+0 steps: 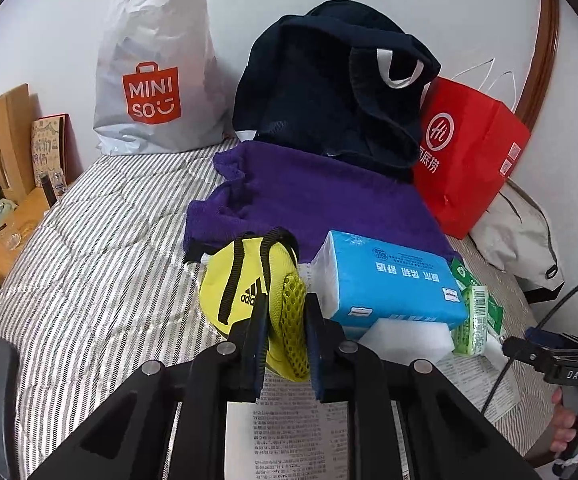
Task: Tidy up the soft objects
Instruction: 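Grasp the green-leaf tissue pack with the right tool while the left tool holds the pouch, then carry the pouch and tissue pack onto the purple towel and open both tools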
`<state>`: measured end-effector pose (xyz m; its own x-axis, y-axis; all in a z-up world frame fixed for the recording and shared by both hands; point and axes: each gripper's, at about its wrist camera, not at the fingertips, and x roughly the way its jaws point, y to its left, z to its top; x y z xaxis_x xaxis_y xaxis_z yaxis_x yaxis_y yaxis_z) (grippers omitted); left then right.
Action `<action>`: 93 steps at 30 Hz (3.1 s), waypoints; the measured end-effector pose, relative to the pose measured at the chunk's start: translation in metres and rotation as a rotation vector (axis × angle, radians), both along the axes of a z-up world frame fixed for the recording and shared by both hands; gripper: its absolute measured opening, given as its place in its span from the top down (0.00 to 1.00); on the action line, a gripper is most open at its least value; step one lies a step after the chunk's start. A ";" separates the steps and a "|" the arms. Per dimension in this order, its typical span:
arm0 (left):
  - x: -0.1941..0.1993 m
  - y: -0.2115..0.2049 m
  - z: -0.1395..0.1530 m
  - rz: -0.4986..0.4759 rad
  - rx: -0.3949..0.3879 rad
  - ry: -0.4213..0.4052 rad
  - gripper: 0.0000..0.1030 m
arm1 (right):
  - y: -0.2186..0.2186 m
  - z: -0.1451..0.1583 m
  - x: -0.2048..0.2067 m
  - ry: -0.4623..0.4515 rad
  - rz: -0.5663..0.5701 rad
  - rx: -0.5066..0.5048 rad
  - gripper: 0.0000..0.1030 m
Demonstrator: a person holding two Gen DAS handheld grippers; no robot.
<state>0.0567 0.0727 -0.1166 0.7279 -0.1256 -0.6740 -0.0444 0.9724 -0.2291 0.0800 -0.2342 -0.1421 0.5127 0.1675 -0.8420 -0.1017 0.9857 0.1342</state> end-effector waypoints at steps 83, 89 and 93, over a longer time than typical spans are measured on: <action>0.205 0.010 0.005 -0.126 0.041 0.048 0.84 | 0.046 -0.025 0.259 0.064 0.034 -0.022 0.68; 0.216 0.011 -0.003 -0.122 0.047 0.064 0.84 | 0.047 -0.027 0.257 0.074 0.061 -0.015 0.56; 0.227 0.008 -0.009 -0.130 0.046 0.076 0.84 | 0.046 -0.028 0.254 0.076 0.065 -0.017 0.45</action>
<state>0.2841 0.0805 -0.1252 0.6546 -0.1830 -0.7335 0.0671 0.9805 -0.1848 0.3341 -0.1879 -0.1706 0.4353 0.1841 -0.8812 -0.1559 0.9795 0.1276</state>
